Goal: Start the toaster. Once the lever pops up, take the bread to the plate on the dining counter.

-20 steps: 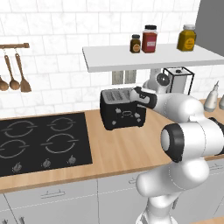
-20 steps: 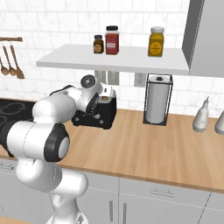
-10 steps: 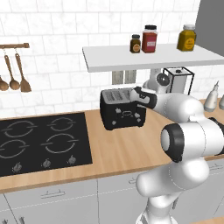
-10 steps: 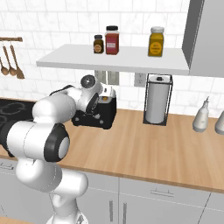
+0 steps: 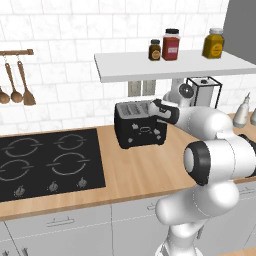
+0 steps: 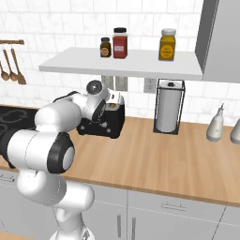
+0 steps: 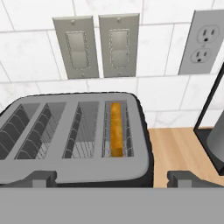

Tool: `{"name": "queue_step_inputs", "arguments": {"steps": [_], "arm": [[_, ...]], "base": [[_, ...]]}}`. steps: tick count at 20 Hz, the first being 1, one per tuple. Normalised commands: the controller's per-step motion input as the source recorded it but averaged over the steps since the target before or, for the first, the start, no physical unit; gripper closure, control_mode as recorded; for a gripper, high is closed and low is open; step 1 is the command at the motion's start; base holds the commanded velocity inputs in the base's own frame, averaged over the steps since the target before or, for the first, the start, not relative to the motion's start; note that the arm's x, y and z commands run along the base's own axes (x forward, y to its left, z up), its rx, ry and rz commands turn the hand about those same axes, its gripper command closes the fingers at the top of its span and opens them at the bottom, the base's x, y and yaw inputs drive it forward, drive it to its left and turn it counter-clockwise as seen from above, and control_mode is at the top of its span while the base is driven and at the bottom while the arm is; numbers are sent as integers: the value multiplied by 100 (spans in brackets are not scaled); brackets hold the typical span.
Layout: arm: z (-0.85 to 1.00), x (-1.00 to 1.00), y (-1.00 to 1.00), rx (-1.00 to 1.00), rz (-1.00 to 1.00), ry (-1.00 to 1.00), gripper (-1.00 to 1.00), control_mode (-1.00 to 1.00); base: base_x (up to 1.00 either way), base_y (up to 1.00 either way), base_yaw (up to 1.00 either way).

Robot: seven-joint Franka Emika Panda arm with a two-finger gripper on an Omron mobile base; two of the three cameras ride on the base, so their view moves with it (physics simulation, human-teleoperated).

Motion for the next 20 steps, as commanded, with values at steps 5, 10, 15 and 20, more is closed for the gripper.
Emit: {"name": "queue_step_inputs", "arguments": {"steps": [5,10,15,20], "arm": [[0,0,6,-1,0,0,-100,-100],[0,0,12,-6,0,0,-100,-100],[0,0,18,-11,0,0,-100,-100],[0,0,9,-8,0,0,-100,-100]], "base": [[0,0,0],[0,0,0],[0,0,0],[0,0,0]]}}
